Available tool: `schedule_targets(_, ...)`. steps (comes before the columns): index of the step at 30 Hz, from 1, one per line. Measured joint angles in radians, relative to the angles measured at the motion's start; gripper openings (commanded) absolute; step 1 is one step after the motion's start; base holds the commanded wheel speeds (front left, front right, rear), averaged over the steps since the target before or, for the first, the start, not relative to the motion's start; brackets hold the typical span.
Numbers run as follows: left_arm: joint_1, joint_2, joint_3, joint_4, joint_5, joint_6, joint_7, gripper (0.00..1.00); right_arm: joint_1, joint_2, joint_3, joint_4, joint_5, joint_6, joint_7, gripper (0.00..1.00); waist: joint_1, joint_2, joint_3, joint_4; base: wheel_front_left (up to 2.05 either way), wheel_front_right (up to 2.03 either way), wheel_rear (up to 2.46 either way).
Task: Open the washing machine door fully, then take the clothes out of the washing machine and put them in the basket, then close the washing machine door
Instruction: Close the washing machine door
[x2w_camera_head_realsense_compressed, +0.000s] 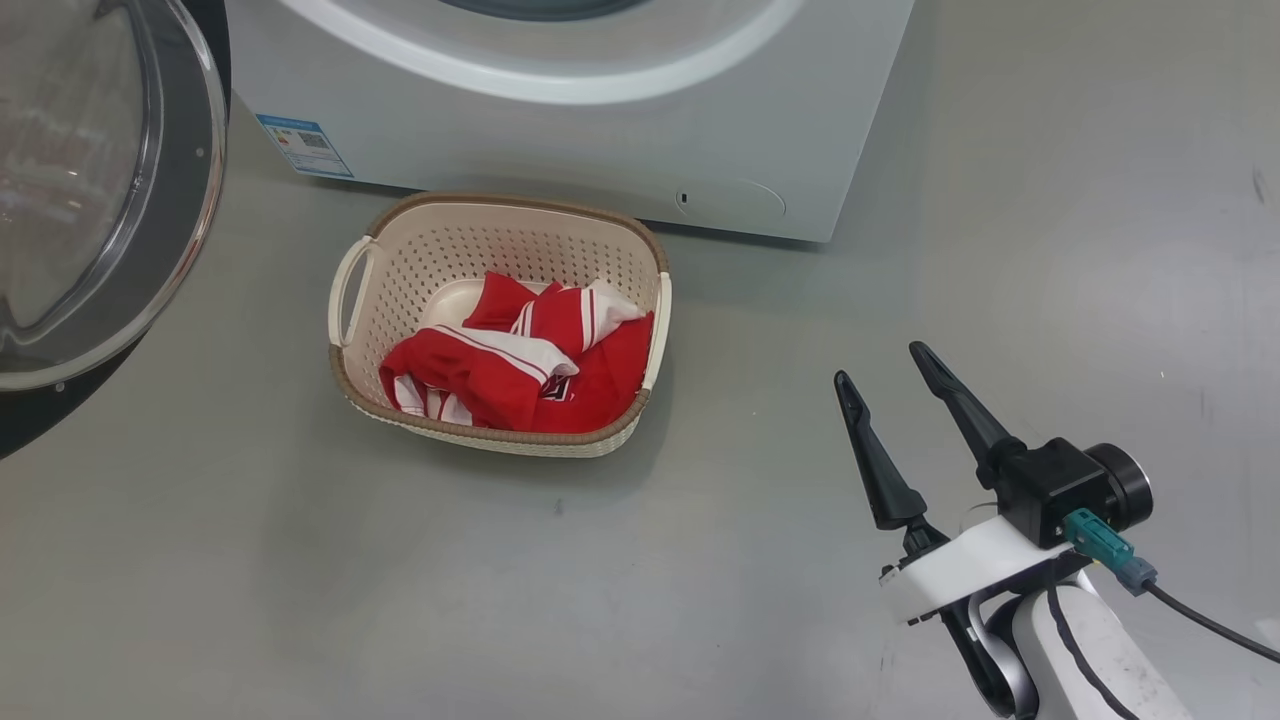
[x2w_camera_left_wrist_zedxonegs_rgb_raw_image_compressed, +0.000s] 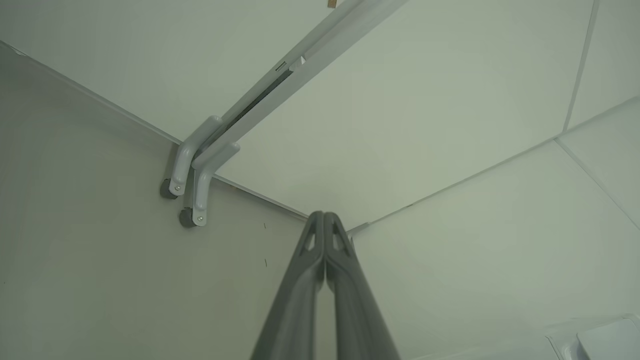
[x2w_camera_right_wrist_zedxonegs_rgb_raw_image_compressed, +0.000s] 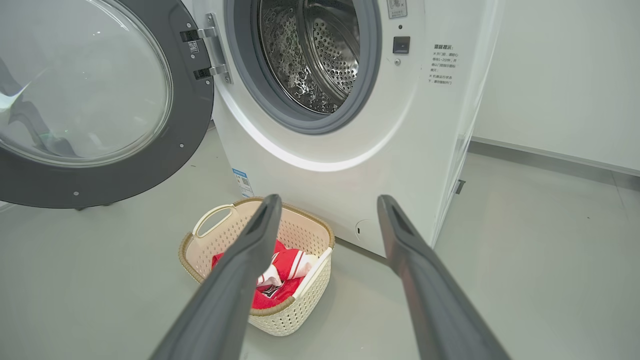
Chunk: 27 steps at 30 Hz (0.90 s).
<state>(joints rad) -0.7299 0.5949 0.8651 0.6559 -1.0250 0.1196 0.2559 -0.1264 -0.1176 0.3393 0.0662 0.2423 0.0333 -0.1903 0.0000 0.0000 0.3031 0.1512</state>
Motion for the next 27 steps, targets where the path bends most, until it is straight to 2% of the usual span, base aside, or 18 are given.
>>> schedule_targets(6,-0.048,-0.012,0.014,0.088,-0.013,0.007,0.029,0.00,-0.001,-0.001,-0.011,0.000,0.000,-0.001,-0.007,1.00,0.0000,0.0000,0.004,-0.013,0.00,0.00,0.00)
schedule_targets(17,-0.143,-0.013,0.100,0.308,-0.018,0.007,0.053,0.00,-0.009,-0.002,-0.010,0.003,-0.002,-0.002,-0.009,1.00,0.0000,0.0000,0.003,-0.011,0.00,0.00,0.00)
schedule_targets(27,-0.197,-0.010,0.063,0.391,-0.001,0.007,0.113,0.00,-0.010,-0.002,-0.009,0.004,-0.005,-0.002,-0.010,1.00,0.0000,0.0000,0.007,-0.008,0.00,0.00,0.00)
